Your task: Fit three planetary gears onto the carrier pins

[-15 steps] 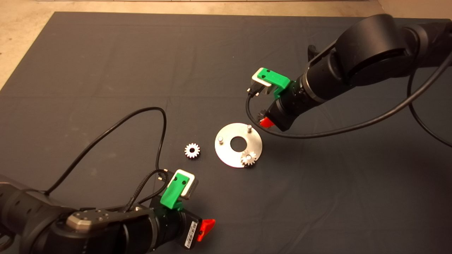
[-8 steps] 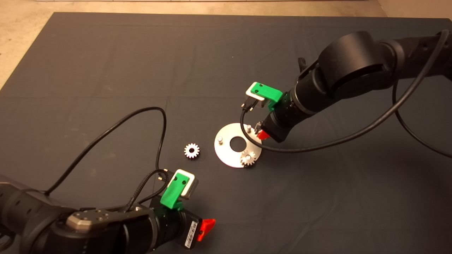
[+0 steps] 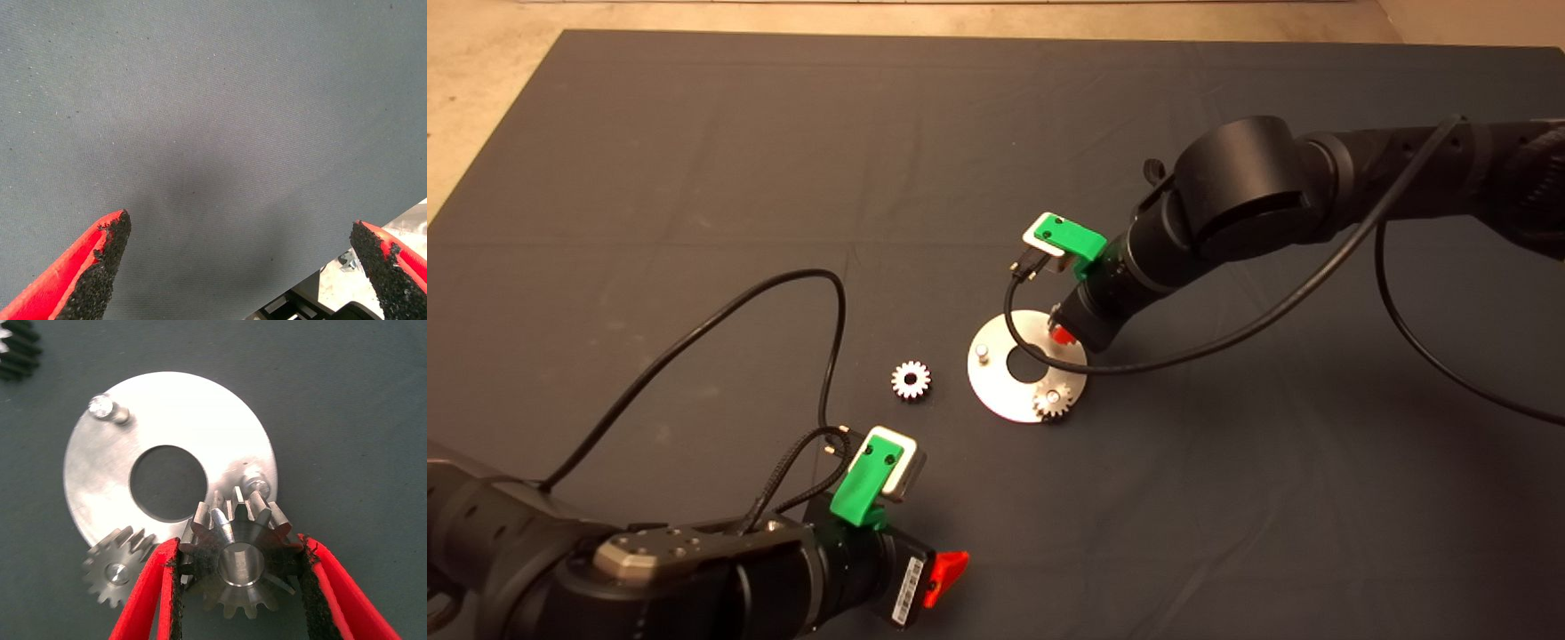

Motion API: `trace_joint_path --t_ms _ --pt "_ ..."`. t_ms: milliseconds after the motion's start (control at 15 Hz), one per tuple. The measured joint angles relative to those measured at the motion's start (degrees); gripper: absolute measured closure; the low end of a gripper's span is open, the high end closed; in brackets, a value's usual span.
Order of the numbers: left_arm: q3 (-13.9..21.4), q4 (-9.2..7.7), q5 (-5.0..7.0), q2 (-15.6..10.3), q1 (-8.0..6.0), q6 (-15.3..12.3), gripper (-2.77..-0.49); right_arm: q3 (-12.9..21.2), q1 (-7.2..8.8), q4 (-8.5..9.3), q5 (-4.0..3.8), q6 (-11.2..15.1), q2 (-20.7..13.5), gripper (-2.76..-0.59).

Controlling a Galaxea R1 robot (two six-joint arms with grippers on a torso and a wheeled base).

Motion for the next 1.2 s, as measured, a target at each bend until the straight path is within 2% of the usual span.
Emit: trace_joint_path --t_ms 200,267,400,733,1200 --pt "0.0 0.02 0.0 0.0 0.0 -0.02 -2.36 -2.64 -0.62 -0.27 -0.07 -1.41 1.91 -0.94" --pt "0.0 0.02 0.0 -0.02 0.0 -0.02 -2.36 -2.91 -0.69 -0.3 0.17 -1.71 2.45 -0.94" --pt "0.0 0.02 0.0 -0.02 0.0 -0.02 -2.36 -3.06 -0.71 -0.3 0.35 -3.09 2.51 -0.93" --pt "0.0 0.02 0.0 -0.02 0.0 -0.02 -2.36 -4.92 -1.76 -0.41 0.06 -4.96 2.48 -0.94" --pt "0.0 0.02 0.0 -0.02 0.0 -0.02 -2.36 -7.07 -1.76 -0.44 0.01 -7.28 2.47 -0.93"
